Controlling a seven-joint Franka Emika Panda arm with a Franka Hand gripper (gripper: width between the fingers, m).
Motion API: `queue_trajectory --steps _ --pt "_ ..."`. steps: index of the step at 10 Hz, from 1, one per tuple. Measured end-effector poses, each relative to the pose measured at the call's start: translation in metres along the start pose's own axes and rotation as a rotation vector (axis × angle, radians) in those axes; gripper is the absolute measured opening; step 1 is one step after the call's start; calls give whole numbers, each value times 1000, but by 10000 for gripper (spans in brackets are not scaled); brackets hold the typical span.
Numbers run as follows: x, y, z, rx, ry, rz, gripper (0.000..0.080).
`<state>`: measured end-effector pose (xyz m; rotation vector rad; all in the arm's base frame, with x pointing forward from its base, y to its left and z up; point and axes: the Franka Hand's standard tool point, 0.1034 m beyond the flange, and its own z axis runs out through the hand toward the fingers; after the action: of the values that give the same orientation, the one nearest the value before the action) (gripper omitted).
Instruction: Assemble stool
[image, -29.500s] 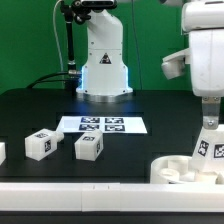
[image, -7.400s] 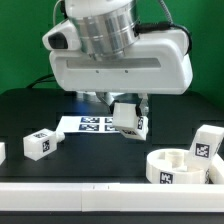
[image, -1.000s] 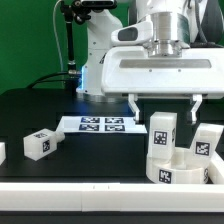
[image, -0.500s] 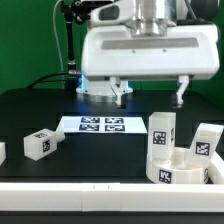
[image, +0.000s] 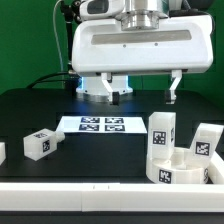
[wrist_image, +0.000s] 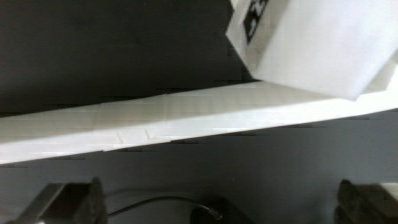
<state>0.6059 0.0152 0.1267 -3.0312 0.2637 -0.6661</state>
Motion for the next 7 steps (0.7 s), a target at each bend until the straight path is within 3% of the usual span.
queue_trajectory --steps 2,3,5,6,7 --pt "-14 0 2 12 -185 129 649" --pt "-8 -1 2 17 -215 128 649" --pt "-15 0 0 27 -349 137 649" --pt "-13 -1 -1 25 -390 167 649" --pt "-11 -5 0 4 -377 247 649"
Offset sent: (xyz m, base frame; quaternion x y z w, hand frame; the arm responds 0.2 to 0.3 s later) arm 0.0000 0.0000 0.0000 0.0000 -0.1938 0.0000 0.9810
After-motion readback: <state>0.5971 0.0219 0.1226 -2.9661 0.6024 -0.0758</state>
